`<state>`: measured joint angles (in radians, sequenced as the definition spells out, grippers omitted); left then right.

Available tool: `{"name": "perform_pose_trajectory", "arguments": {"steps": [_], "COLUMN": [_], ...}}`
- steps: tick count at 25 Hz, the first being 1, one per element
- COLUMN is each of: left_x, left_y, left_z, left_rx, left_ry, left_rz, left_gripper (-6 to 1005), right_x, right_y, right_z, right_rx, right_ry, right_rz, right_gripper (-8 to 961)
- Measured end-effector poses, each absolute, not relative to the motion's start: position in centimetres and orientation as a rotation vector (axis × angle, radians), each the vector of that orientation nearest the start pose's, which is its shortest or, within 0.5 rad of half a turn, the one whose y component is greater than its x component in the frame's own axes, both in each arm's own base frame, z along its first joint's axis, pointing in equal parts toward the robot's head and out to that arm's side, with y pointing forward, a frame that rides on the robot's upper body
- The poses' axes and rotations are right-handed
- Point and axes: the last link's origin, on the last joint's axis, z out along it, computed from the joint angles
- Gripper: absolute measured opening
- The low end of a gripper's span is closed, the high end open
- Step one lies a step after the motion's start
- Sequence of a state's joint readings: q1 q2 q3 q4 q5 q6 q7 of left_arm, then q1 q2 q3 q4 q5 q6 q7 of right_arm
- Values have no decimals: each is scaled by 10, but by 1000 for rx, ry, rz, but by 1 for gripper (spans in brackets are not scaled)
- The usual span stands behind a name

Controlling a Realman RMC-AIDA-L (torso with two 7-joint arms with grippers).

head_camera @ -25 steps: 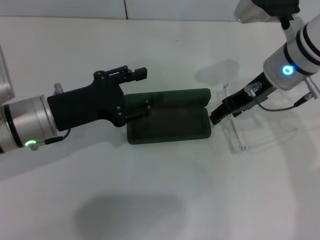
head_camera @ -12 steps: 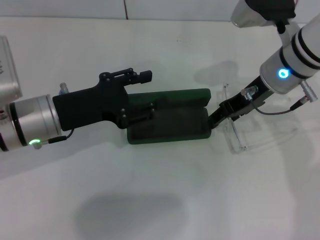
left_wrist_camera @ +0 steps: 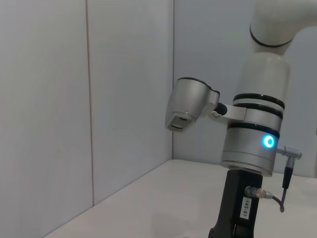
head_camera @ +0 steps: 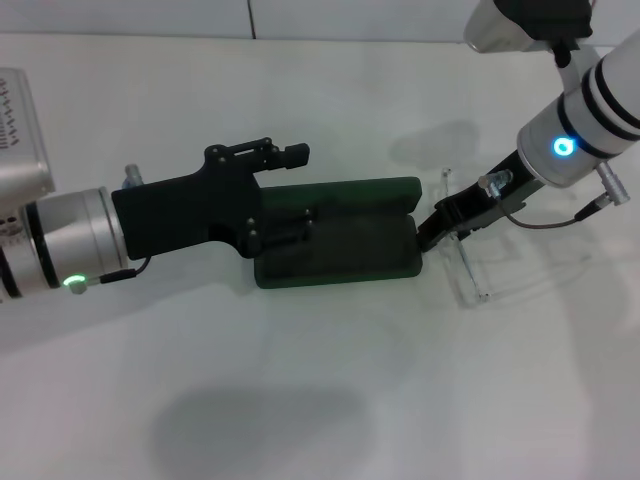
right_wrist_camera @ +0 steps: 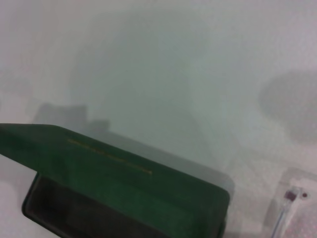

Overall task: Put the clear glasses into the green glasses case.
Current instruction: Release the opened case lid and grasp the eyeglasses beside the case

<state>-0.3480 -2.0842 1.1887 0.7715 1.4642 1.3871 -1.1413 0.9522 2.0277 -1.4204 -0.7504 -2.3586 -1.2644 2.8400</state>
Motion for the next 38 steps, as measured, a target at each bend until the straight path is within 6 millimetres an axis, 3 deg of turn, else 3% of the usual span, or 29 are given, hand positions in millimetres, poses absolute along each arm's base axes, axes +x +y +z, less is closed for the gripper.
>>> {"name": "perform_pose_trajectory", "arguments": {"steps": [2, 21, 38], "left_x": [-236, -237, -239], "left_y": [315, 316, 314], "left_z": [-20, -20, -21], "left_rx": [-2633, -2637, -2633], "left_ry": [-258, -257, -243], "left_rz": [-840, -826, -819], "left_gripper": [670, 670, 670], "right_x": [149, 156, 154], "right_y": [408, 403, 405], "right_z": [-56, -55, -56], "right_rx": [-2480, -2479, -2479], "right_ry": [1397, 1431, 1412], "right_rz": [-313, -329, -318], "right_gripper": [479, 480, 318]}}
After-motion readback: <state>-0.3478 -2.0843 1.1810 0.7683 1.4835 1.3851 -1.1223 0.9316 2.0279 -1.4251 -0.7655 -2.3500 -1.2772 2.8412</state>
